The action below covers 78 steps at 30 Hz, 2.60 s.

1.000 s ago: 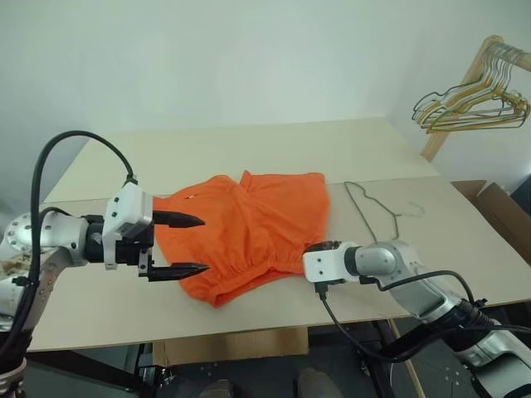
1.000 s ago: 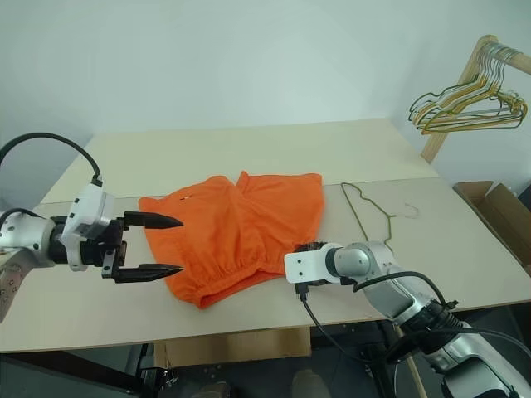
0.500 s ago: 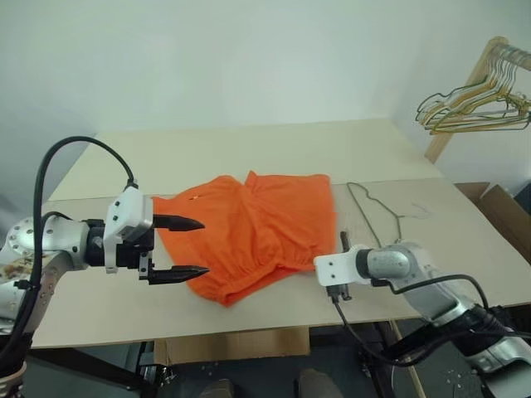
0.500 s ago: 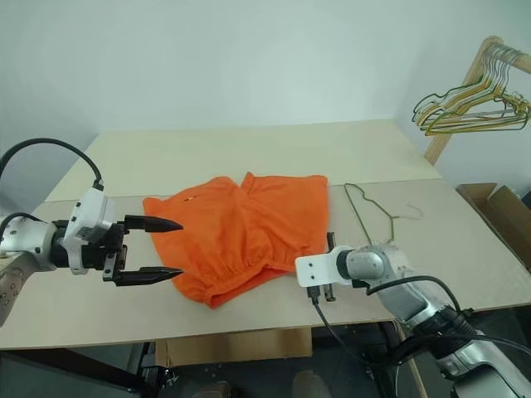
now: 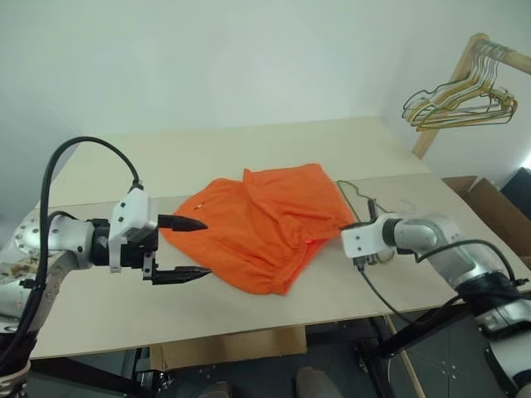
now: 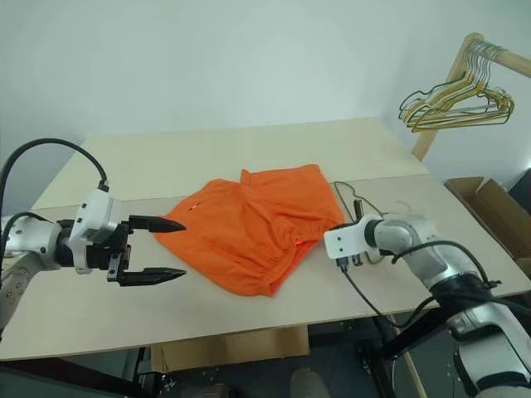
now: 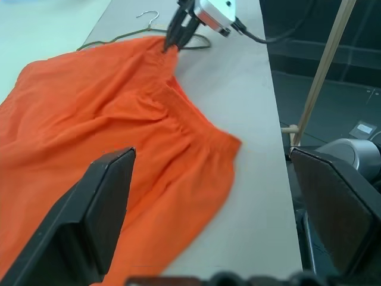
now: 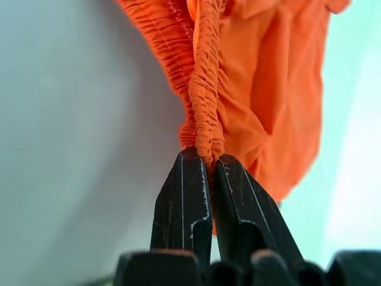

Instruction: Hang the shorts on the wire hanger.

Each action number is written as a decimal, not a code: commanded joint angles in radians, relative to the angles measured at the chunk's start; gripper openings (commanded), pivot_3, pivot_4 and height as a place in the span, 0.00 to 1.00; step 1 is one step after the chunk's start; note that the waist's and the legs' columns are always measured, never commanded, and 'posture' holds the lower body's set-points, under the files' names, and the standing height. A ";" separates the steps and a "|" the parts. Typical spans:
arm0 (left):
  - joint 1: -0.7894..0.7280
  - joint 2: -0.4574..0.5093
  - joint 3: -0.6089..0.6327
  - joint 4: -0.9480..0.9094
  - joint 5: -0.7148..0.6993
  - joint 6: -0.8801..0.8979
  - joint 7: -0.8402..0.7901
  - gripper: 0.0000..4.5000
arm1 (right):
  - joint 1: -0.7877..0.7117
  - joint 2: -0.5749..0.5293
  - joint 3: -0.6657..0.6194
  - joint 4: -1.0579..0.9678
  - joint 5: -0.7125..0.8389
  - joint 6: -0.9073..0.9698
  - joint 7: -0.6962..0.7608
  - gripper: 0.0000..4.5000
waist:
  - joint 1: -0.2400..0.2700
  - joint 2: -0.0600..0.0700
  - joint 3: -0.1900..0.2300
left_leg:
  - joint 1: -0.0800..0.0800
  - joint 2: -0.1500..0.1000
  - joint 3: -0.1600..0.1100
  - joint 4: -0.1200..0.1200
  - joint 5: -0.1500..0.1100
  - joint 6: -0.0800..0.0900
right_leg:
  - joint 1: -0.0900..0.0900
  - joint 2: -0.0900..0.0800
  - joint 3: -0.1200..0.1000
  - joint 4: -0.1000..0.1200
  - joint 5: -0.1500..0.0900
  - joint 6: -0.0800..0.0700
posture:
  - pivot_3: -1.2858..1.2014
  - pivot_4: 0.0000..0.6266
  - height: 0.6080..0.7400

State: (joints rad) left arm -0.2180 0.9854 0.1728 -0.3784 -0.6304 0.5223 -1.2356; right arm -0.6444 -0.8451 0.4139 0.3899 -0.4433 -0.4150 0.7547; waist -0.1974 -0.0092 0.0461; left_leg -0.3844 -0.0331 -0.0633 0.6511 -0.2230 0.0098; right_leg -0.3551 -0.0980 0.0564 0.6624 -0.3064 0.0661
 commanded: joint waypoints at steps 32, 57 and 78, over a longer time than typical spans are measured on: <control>-0.043 0.022 -0.059 0.035 0.023 -0.060 -0.132 1.00 | 0.214 0.242 0.087 -0.721 0.327 0.720 0.242 1.00 | -0.033 0.000 0.000 | 0.000 0.004 0.001 0.000 -0.001 -0.001 | -0.001 0.003 0.002 0.001 0.000 0.000 | 0.43 0.04 1.00; 0.035 0.031 -0.032 0.050 0.065 -0.091 -0.110 1.00 | 0.292 0.178 0.025 -0.700 0.274 0.599 0.234 0.01 | 0.019 -0.001 0.000 | -0.001 0.004 0.002 0.000 -0.001 -0.002 | -0.002 0.002 0.003 0.000 0.000 0.000 | 0.44 0.03 1.00; -0.228 -0.128 -0.420 0.896 0.928 -0.984 0.299 0.96 | 0.333 -0.033 -0.169 -0.459 0.408 0.175 0.331 0.00 | 0.002 -0.002 -0.002 | 0.002 0.004 0.005 0.001 -0.001 -0.002 | 0.001 0.002 0.004 0.000 0.000 0.000 | 0.41 0.00 1.00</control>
State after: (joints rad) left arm -0.4226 0.8883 -0.2192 0.4544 0.2439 -0.4445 -1.0015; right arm -0.2987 -0.8754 0.2864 -0.0500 -0.0550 -0.2286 1.0888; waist -0.1952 -0.0108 0.0438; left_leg -0.3827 -0.0294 -0.0581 0.6518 -0.2245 0.0075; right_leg -0.3542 -0.0968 0.0600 0.6627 -0.3061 0.0665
